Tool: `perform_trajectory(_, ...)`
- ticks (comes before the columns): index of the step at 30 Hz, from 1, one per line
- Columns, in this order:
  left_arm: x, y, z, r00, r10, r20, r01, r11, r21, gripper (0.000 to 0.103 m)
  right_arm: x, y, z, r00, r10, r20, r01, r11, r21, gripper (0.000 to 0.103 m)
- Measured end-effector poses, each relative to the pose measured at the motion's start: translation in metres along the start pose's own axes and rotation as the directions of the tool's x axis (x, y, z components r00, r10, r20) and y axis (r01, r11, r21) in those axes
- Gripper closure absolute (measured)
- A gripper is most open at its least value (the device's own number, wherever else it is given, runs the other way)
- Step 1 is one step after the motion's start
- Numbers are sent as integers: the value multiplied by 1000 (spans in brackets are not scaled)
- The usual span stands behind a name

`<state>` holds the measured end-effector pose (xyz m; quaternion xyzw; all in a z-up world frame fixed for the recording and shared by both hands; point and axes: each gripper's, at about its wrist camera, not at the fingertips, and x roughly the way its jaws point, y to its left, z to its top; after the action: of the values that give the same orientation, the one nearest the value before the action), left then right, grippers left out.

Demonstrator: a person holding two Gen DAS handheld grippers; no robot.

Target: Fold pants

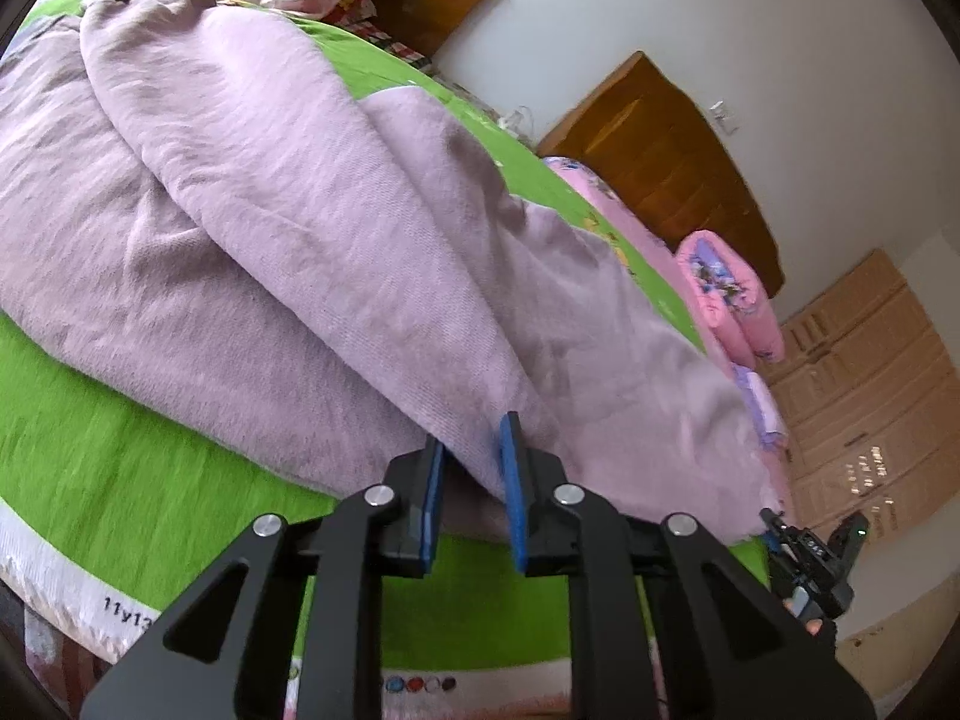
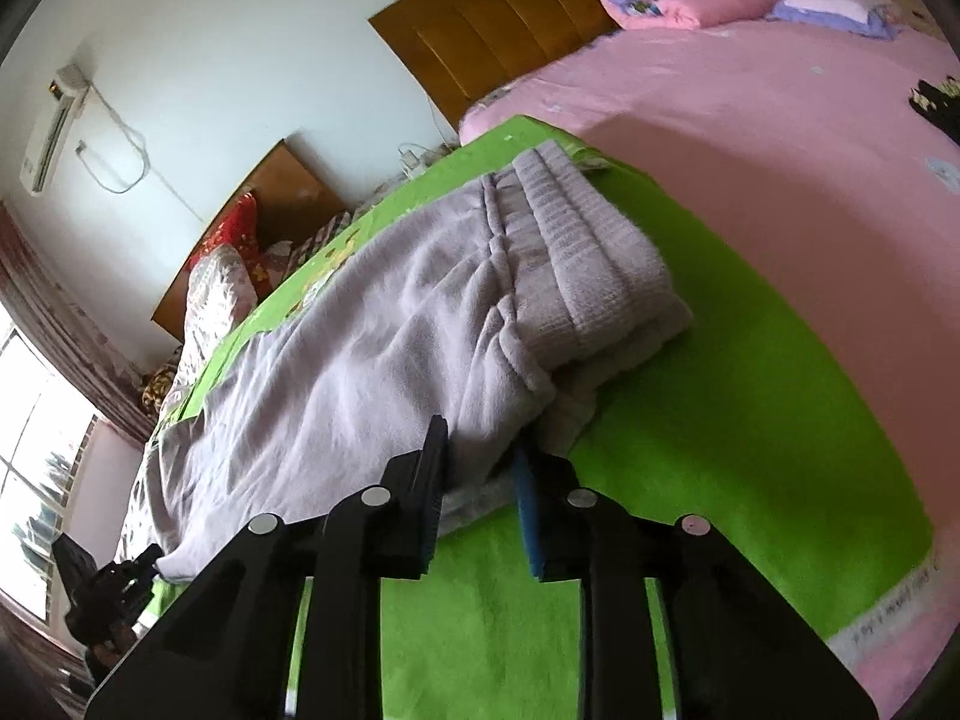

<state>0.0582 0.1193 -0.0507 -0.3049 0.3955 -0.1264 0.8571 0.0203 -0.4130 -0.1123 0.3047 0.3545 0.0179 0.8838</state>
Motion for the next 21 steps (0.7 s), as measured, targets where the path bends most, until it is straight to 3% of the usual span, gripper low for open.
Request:
perform_trajectory(1, -5, 2, 1, 1000, -15, 9, 15, 1000, -4, 64, -13, 1, -1, 999, -43, 28, 42, 999, 8, 40)
perform_trajectory(2, -12, 4, 2, 999, -22, 28, 22, 1000, -6, 49, -23, 4, -1, 996, -59, 59, 60, 998, -5, 39)
perform_trajectory(5, -38, 15, 9, 996, -9, 92, 9, 1000, 0, 43, -53, 33, -2, 977, -140, 160, 165, 974, -154, 39)
perform_trajectory(7, -49, 24, 14, 993, 6, 117, -5, 1000, -13, 35, -56, 59, -5, 978, -117, 171, 159, 954, -254, 39)
perform_trajectory(11, -56, 45, 29, 987, 30, 155, -16, 996, -93, 34, -29, 134, -21, 996, 24, 90, 22, 880, -475, 39)
perform_trajectory(14, -56, 58, 35, 986, 8, 164, 20, 986, -164, 34, 17, 178, -35, 1000, 22, -8, -23, 820, -572, 39)
perform_trajectory(16, -57, 66, 36, 987, 24, 156, 4, 985, -172, 34, 44, 190, -45, 997, -15, -74, -33, 800, -600, 40)
perform_trajectory(18, -62, 70, 35, 987, 38, 159, -11, 986, -164, 30, 77, 193, -56, 981, -76, -181, -52, 791, -610, 38)
perform_trajectory(19, -66, 73, 35, 986, 48, 161, -22, 987, -158, 26, 81, 190, -62, 975, -85, -205, -60, 788, -613, 31)
perform_trajectory(21, -72, 79, 34, 983, 74, 166, -49, 987, -151, 26, 82, 190, -68, 978, -82, -192, -64, 758, -649, 29)
